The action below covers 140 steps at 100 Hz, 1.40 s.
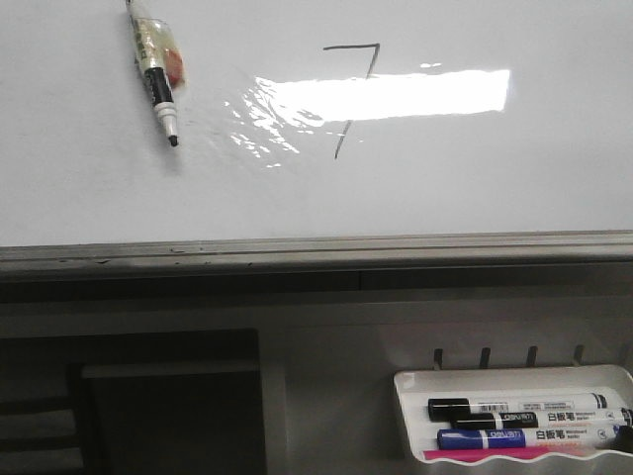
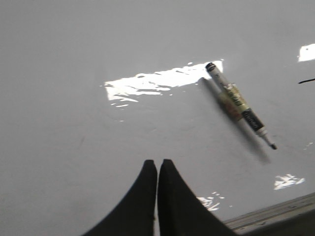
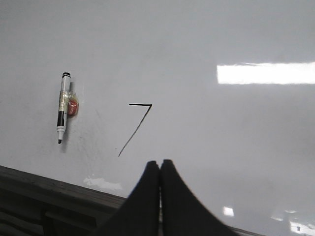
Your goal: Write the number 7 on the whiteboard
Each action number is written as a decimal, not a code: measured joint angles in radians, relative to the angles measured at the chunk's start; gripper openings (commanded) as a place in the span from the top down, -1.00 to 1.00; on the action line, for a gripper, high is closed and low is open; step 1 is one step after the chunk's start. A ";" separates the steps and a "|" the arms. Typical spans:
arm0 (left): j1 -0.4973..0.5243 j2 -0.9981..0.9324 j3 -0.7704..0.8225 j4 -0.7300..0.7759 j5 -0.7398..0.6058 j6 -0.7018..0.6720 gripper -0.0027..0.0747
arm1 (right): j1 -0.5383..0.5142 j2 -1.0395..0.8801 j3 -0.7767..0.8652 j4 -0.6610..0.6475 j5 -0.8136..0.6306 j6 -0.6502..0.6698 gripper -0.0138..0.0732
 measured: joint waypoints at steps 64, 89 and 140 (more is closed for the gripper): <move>0.200 -0.113 0.108 0.125 -0.010 -0.134 0.98 | 0.000 0.000 0.000 0.002 -0.002 0.000 0.83; 0.213 -0.113 0.108 0.125 -0.008 -0.137 0.98 | 0.000 0.000 0.000 0.002 -0.002 0.000 0.83; 0.216 -0.113 0.108 0.125 -0.008 -0.137 0.98 | 0.000 0.000 0.000 0.002 -0.002 0.000 0.83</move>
